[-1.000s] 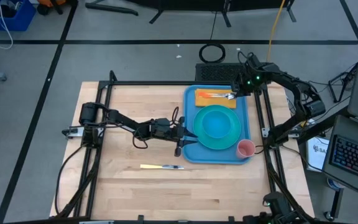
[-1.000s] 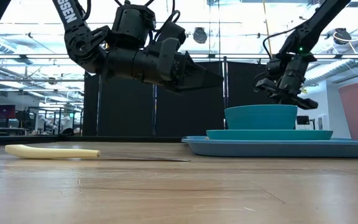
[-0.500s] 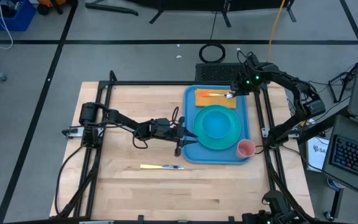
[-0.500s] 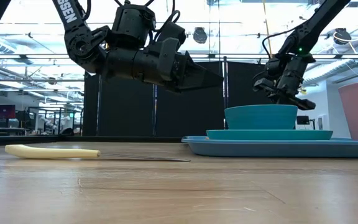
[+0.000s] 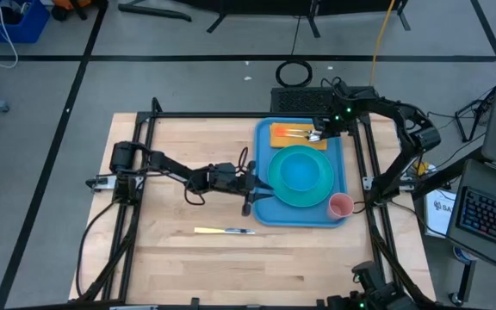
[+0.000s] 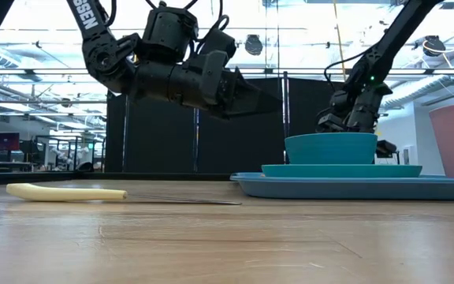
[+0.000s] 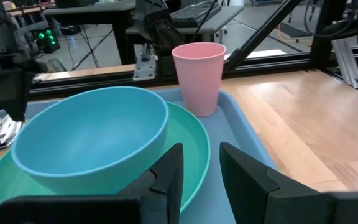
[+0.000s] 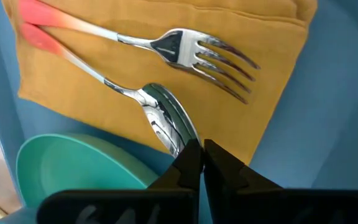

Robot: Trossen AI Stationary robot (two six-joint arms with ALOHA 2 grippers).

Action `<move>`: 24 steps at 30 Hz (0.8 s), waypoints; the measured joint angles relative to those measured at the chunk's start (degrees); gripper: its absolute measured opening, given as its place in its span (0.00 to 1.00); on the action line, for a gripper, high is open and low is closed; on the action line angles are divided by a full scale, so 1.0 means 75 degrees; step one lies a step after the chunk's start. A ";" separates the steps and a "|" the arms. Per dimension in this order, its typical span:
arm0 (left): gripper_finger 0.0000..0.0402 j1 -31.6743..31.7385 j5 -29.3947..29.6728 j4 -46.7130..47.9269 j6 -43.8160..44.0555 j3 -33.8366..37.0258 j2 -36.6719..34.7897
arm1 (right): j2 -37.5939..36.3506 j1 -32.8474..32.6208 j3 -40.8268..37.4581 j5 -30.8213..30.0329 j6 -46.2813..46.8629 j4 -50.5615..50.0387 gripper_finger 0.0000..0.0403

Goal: Set up tray
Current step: Put the orange spoon to the right of the orange fork on the yellow table napkin on the blue serving tray

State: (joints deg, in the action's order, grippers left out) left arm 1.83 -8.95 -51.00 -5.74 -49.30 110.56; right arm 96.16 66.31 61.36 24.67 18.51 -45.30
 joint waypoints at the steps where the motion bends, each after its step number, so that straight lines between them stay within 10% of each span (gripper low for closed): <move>1: 0.27 0.0025 -0.0005 0.0013 0.0003 0.0000 0.0000 | -0.0005 0.0000 0.0000 -0.0003 -0.0018 0.0014 0.00; 24: 0.27 0.0105 -0.0140 0.0109 0.0095 -0.0003 0.0000 | -0.0003 0.0663 0.0000 -0.0046 -0.0194 0.0037 0.00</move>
State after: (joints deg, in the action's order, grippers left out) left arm 2.61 -10.00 -50.18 -5.02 -49.32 110.56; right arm 96.14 71.28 61.36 24.32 17.05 -45.02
